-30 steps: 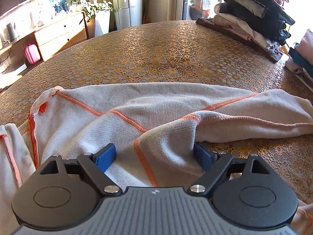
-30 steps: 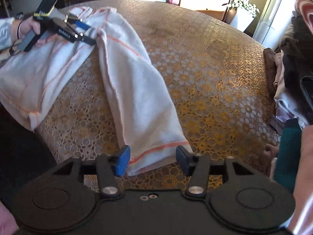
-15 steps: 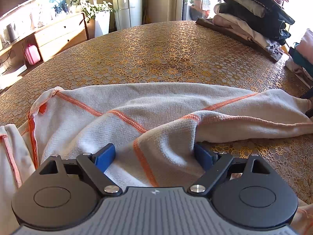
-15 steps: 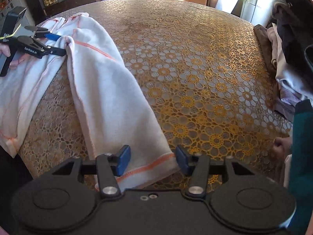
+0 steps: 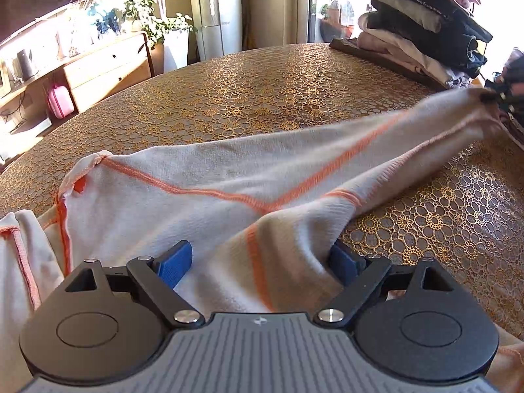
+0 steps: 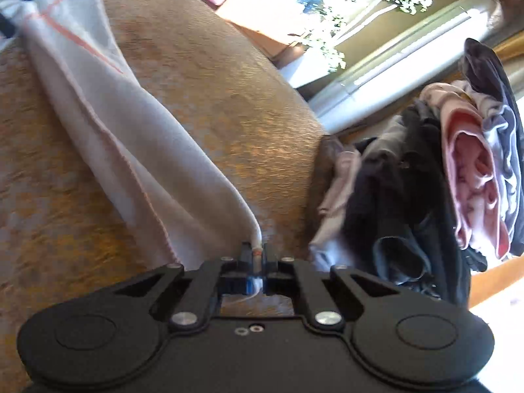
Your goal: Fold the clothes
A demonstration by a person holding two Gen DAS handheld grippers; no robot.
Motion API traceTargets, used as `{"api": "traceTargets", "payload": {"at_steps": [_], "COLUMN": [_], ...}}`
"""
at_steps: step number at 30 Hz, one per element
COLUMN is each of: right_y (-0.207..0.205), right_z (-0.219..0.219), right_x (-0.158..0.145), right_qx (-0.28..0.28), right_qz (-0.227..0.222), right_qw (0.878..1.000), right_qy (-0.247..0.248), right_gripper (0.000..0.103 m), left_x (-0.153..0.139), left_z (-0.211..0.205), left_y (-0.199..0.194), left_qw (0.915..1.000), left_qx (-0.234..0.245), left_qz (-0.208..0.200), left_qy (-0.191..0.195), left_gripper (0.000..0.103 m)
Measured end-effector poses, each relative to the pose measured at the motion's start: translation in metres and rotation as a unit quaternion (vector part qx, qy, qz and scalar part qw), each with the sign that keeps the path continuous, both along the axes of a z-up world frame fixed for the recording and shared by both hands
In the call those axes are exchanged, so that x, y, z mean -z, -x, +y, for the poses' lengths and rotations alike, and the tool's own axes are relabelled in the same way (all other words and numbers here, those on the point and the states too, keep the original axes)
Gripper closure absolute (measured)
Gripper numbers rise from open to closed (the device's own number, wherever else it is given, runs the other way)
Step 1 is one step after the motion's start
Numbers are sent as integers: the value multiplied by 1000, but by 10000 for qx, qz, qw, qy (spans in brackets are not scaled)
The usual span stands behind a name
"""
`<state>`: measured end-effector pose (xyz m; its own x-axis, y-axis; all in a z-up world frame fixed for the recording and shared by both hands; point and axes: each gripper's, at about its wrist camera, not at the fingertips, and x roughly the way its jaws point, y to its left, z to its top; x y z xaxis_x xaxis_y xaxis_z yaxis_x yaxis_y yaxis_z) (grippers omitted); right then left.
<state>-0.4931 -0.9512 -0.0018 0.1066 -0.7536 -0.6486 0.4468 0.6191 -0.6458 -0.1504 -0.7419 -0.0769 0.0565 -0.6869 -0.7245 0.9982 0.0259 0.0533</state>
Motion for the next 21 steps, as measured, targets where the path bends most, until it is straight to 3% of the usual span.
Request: {"api": "traceTargets", "payload": {"at_steps": [5,11,14,17,19,21], "right_y": [-8,1,23,45,51,48], "right_z": [-44,-54,-58,-62,-61,-52], "right_x": [20,34,4,-24,-29,-25], "right_qx": [199,323,661,1002,1057,920], "right_qz": [4,-185,-903,-1615,-1837,-1850], "right_qw": [9992,9936,9834,9646,9565,9584], "right_qy": [-343,-1063,-1432,-1827,-2004,-1970], "right_gripper": [0,0,0,0,0,0], "left_x": [-2,-8,-7,-5,-3,-3], "left_z": [4,25,35,44,49,52], "left_y": [12,10,10,8,10,12], "left_qw": [9991,9941,9936,9935,9935,9938], "left_qx": [326,1028,1065,1025,1030,1038], "left_qz": [-281,191,175,328,313,237], "left_qy": [9,-272,-333,-366,-361,-325], "left_gripper": [14,14,14,14,13,13]}}
